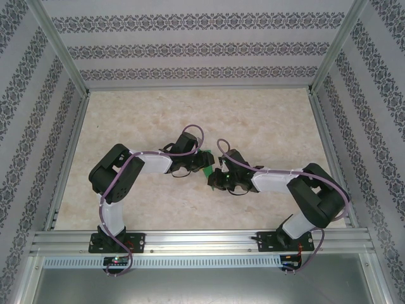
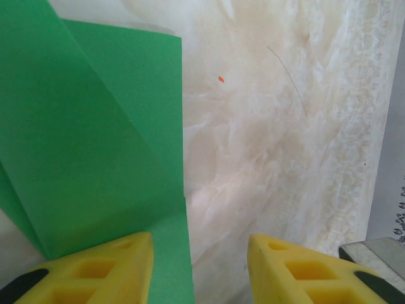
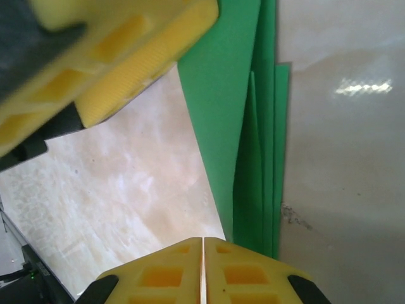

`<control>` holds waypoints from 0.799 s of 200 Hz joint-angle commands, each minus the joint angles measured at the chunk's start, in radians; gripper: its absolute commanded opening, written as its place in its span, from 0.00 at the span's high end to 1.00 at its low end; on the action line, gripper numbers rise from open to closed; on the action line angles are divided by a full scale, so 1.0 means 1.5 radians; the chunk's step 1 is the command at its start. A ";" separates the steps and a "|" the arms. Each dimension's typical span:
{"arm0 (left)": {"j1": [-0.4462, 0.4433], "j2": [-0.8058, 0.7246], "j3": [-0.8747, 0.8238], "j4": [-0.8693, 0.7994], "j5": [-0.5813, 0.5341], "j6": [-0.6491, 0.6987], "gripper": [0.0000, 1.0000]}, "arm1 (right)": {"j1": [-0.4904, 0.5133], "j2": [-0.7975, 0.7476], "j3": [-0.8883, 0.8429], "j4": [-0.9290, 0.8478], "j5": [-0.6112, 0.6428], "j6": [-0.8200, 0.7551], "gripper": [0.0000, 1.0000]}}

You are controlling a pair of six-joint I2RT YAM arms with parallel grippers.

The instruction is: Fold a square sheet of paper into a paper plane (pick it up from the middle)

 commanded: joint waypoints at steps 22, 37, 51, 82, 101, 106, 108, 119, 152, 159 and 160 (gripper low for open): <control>0.002 0.017 0.001 -0.046 -0.010 0.015 0.55 | -0.001 0.018 -0.016 -0.030 0.015 0.003 0.91; 0.002 0.016 0.003 -0.046 -0.010 0.014 0.55 | -0.001 0.009 -0.019 -0.031 0.016 0.001 0.91; 0.002 0.017 0.003 -0.046 -0.010 0.015 0.55 | -0.003 0.000 -0.017 -0.044 0.024 0.000 0.91; 0.002 0.016 0.006 -0.054 -0.012 0.018 0.55 | -0.002 0.001 -0.043 -0.043 0.020 0.018 0.91; 0.002 0.018 0.005 -0.057 -0.014 0.018 0.55 | 0.001 -0.012 -0.064 -0.041 0.024 0.023 0.91; 0.002 0.018 0.006 -0.057 -0.014 0.018 0.55 | 0.001 -0.013 -0.063 -0.051 0.025 0.021 0.91; 0.002 0.018 0.006 -0.058 -0.014 0.018 0.55 | 0.001 -0.014 -0.062 -0.056 0.025 0.019 0.91; 0.002 0.020 0.007 -0.058 -0.012 0.018 0.55 | 0.002 -0.010 -0.055 -0.078 0.024 0.007 0.91; 0.002 0.016 0.004 -0.058 -0.015 0.018 0.55 | -0.007 -0.003 -0.071 -0.099 0.030 0.019 0.93; 0.002 0.017 0.003 -0.060 -0.015 0.019 0.55 | -0.007 -0.002 -0.075 -0.097 0.028 0.025 0.93; 0.002 0.018 0.003 -0.060 -0.015 0.019 0.55 | -0.007 -0.003 -0.076 -0.096 0.028 0.026 0.93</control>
